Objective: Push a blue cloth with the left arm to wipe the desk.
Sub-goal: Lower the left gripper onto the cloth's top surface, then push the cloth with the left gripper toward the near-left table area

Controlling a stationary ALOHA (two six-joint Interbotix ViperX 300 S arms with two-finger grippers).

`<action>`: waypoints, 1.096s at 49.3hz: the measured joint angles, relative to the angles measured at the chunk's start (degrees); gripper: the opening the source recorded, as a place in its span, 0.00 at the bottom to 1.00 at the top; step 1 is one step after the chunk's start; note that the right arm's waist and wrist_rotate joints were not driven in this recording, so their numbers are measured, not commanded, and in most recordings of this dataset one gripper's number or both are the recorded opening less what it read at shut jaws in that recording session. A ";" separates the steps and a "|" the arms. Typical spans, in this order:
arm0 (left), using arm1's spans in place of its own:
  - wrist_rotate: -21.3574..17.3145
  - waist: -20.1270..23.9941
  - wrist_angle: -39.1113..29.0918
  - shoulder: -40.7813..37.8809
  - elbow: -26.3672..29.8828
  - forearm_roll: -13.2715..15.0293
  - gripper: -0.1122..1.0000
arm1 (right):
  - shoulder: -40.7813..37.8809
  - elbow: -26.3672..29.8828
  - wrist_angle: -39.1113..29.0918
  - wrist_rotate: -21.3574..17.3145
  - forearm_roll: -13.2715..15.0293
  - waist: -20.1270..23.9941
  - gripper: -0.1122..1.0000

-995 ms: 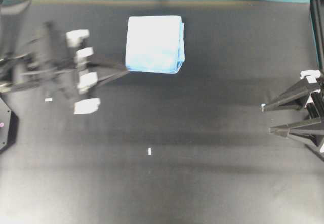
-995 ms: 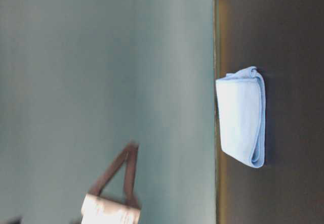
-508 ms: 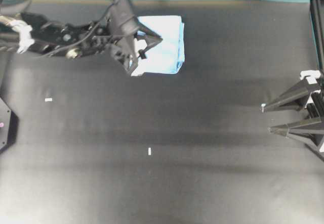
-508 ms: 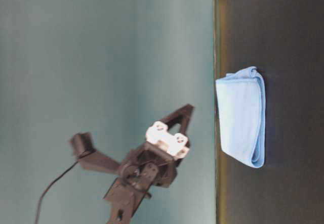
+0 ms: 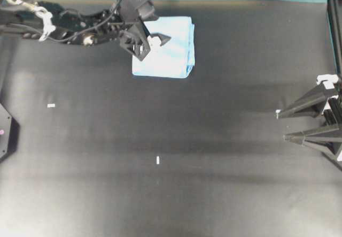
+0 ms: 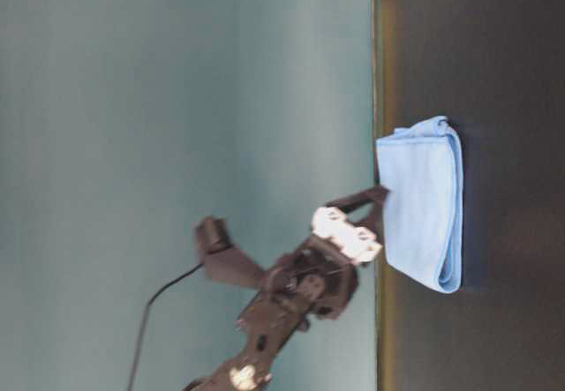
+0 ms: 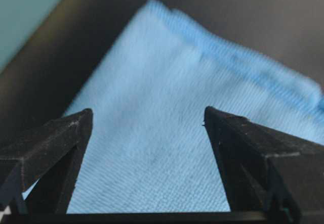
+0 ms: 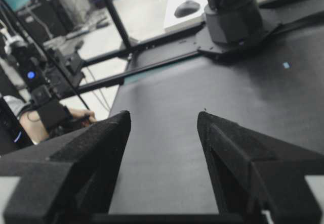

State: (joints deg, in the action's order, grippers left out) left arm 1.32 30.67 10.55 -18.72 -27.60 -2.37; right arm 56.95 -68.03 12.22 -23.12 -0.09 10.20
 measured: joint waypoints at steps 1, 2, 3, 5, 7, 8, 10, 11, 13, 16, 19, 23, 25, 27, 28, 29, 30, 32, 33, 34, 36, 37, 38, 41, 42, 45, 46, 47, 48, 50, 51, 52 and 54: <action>0.00 -0.09 -0.62 -0.44 0.35 0.00 0.87 | 0.09 0.00 0.00 -0.09 0.00 0.00 0.59; 0.00 -0.09 -1.14 -0.88 0.62 0.00 0.87 | 0.09 0.00 0.00 -0.09 0.09 -0.09 0.59; 0.00 -0.09 -1.93 -1.23 0.97 0.00 0.87 | 0.09 0.00 0.00 0.00 0.00 0.00 0.59; 0.00 -0.18 -3.25 -1.85 1.58 0.00 0.87 | 0.09 0.00 0.00 0.00 0.09 0.00 0.59; 0.00 -0.09 -4.57 -2.37 2.20 0.00 0.87 | 0.09 0.00 0.09 -0.09 0.00 0.00 0.59; 0.00 -0.09 -5.10 -2.64 2.37 0.00 0.87 | 0.09 0.00 0.00 -0.09 0.09 -0.09 0.59; 0.00 -0.09 -5.89 -2.90 2.72 0.09 0.87 | 0.09 0.00 0.00 0.00 0.00 0.00 0.59; 0.00 -0.18 -6.06 -2.90 2.81 0.00 0.87 | 0.09 0.00 0.00 0.00 0.09 -0.09 0.59; 0.00 -0.18 -6.33 -2.99 2.90 0.00 0.87 | 0.09 0.00 0.00 -0.09 0.09 0.00 0.59; 0.00 -0.26 -6.50 -2.99 2.90 0.00 0.87 | 0.09 -0.09 0.00 -0.09 0.00 0.00 0.59; 0.00 -0.44 -6.59 -2.99 2.81 0.00 0.87 | 0.09 -0.09 0.00 -0.09 0.09 0.00 0.59; 0.00 -0.88 -6.77 -2.90 2.46 0.00 0.87 | 0.09 -0.09 0.00 -0.09 0.09 0.00 0.59; 0.00 -1.14 -6.77 -2.90 2.11 0.00 0.87 | 0.09 -0.09 0.00 0.00 0.00 -0.09 0.59; -0.09 -1.41 -6.68 -2.90 1.76 0.00 0.87 | 0.09 -0.09 0.00 -0.09 0.00 0.00 0.59; -0.18 -1.58 -6.68 -2.81 1.58 0.00 0.87 | 0.09 -0.09 0.00 0.00 0.00 0.00 0.59; -0.26 -1.85 -6.68 -2.72 1.32 0.00 0.87 | 0.09 -0.09 0.00 -0.09 0.00 0.00 0.59; -0.26 -2.02 -6.42 -2.64 1.14 0.00 0.87 | 0.09 -0.18 0.00 0.00 0.00 0.00 0.59; -0.35 -2.55 -6.24 -2.46 0.53 0.00 0.87 | 0.09 -0.09 0.00 0.00 0.00 0.00 0.59; -0.44 -2.90 -6.24 -2.37 0.26 0.00 0.87 | 0.09 -0.18 0.00 0.00 0.00 0.00 0.59; -0.44 -3.16 -6.15 -2.29 0.00 0.00 0.87 | 0.09 -0.18 0.00 0.00 0.00 0.00 0.59; -0.44 -3.69 -6.06 -2.02 -0.44 0.00 0.87 | 0.09 -0.18 0.09 0.00 0.00 0.00 0.59; -0.44 -3.96 -5.98 -1.85 -0.70 0.00 0.87 | 0.09 -0.09 0.00 0.00 0.09 -0.09 0.59; -0.44 -4.22 -5.98 -1.76 -0.97 0.00 0.87 | 0.09 -0.18 0.00 -0.09 0.00 0.00 0.59; -0.53 -5.01 -5.62 -1.14 -2.11 0.00 0.87 | 0.09 -0.18 0.00 -0.09 0.00 0.00 0.59; -0.44 -5.19 -5.54 -0.88 -2.55 0.00 0.87 | 0.09 -0.18 0.00 -0.09 0.00 0.00 0.59; -0.53 -5.98 -5.19 -0.09 -3.78 0.00 0.87 | 0.09 -0.35 0.00 0.00 0.09 0.00 0.59; -0.44 -6.15 -5.01 0.09 -4.22 0.00 0.87 | 0.09 -0.35 0.00 0.00 0.00 0.00 0.59; -0.44 -6.33 -4.92 0.44 -4.66 0.00 0.87 | 0.00 -0.35 0.00 -0.09 0.00 -0.09 0.59; -0.44 -6.59 -4.75 0.62 -5.19 0.09 0.87 | 0.09 -0.35 0.00 -0.09 0.00 0.00 0.59; -0.35 -6.94 -4.66 1.32 -6.24 0.00 0.87 | 0.09 -0.35 0.00 0.00 0.00 0.00 0.59; -0.26 -7.12 -4.57 1.76 -6.77 0.09 0.87 | 0.00 -0.35 0.00 0.00 0.00 0.00 0.59; -0.26 -7.29 -4.39 2.02 -7.29 0.09 0.87 | 0.09 -0.35 0.00 -0.09 0.09 0.00 0.59; -0.26 -7.65 -4.13 2.90 -8.61 0.00 0.87 | 0.09 -0.35 0.00 0.00 0.00 0.00 0.59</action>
State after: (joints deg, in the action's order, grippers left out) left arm 1.05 23.03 6.42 -15.82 -36.21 -2.37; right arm 57.04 -68.38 12.22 -23.12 -0.09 10.20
